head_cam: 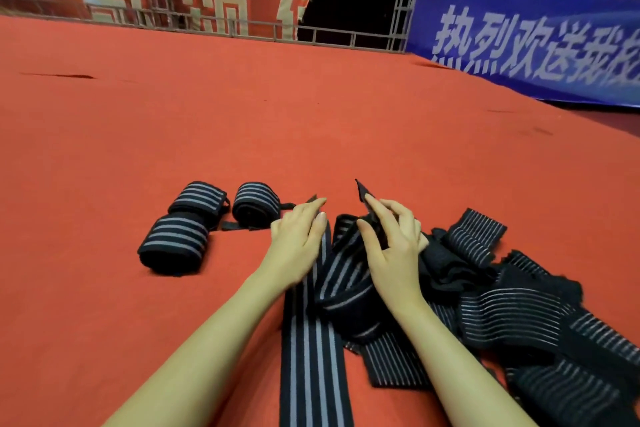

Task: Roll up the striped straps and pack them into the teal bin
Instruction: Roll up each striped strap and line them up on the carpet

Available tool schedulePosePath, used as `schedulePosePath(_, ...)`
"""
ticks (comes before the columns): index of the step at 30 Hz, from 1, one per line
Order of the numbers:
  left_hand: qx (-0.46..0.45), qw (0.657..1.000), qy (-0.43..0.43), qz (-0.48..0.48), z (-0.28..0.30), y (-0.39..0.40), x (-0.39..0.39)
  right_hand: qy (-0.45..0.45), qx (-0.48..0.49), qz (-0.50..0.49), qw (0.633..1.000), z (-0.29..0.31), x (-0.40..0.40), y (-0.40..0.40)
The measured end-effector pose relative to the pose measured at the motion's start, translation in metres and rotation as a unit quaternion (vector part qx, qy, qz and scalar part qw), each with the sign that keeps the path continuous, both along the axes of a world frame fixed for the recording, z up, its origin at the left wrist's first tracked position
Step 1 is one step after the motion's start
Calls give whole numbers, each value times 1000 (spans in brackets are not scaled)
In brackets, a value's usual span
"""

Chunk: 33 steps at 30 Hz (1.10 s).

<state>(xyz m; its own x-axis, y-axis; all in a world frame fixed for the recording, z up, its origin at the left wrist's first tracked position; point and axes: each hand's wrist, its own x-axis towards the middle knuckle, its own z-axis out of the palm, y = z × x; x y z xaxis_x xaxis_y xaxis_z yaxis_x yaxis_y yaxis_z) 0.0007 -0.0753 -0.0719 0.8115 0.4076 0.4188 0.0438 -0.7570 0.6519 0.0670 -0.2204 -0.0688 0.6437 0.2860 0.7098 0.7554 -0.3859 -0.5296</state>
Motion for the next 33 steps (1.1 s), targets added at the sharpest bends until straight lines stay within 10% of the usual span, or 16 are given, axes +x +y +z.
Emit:
schedulePosePath(20,61,956,-267,-102,146,-51,-69,-70,56,128,988,98,-82,-57)
schedulePosePath(33,60,961,-267,-49,203,-65,-95,-79,72,56,993,131,-94,-61)
